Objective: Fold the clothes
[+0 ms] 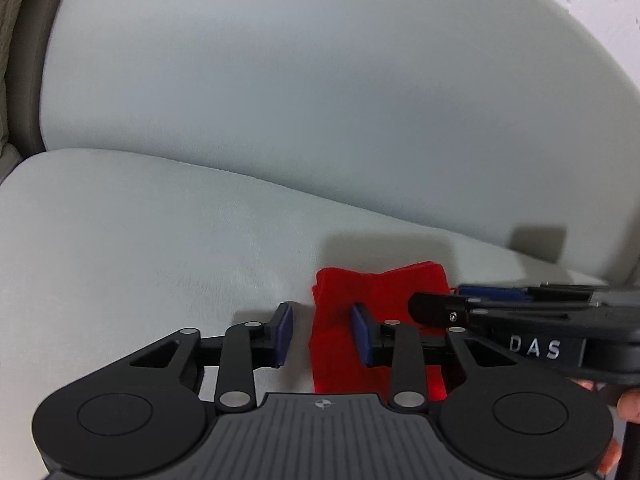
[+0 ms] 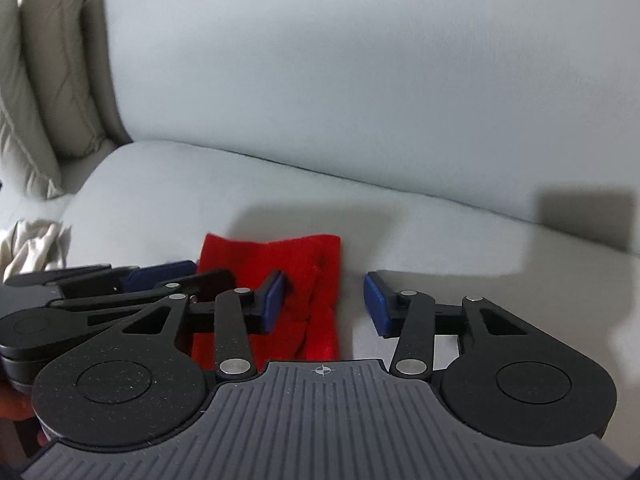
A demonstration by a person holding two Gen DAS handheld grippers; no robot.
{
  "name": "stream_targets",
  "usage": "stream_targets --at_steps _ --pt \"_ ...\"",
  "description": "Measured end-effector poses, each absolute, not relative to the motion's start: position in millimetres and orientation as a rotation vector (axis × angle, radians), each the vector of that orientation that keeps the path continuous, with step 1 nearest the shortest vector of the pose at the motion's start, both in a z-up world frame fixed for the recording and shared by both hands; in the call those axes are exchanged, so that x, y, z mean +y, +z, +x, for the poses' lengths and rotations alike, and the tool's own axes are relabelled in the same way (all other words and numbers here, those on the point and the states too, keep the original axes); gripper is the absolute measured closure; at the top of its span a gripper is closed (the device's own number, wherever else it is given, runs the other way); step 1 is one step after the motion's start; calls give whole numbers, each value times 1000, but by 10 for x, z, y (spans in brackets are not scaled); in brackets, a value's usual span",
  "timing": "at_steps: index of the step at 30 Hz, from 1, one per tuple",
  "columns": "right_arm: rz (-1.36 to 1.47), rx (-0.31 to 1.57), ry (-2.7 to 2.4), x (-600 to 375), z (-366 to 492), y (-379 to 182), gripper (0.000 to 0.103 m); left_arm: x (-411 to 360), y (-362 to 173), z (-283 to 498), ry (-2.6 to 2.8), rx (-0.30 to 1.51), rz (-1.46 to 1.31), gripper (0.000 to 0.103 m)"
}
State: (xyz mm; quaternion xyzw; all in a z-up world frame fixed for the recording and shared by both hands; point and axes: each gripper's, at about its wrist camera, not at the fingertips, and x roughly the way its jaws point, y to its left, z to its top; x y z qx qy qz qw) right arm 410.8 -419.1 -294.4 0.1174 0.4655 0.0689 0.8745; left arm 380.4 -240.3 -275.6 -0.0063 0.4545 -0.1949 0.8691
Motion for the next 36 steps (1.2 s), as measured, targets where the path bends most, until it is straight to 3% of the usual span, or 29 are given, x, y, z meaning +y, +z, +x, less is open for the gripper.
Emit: stream_targets --at_steps 3,4,5,7,16,26,36 --pt "230 982 159 -4202 4140 -2957 65 -2462 -2717 3758 -399 940 29 74" --pt "228 986 172 -4175 4136 -2920 84 -2479 -2685 3753 -399 935 45 77" --pt "224 988 184 -4145 4131 -2881 89 -2468 -2655 3761 -404 934 56 82" --pt "168 975 179 -4053 4090 -2767 93 -2446 -2590 3772 -413 932 77 83" --pt "-74 805 183 -3745 3422 -1756 94 -2260 -1762 3303 -448 914 64 82" --pt "-176 605 254 -3372 1860 -712 94 -1821 -877 2072 -533 926 8 81" --pt "-181 526 306 -3189 210 -678 94 -1711 -992 888 -590 997 84 80"
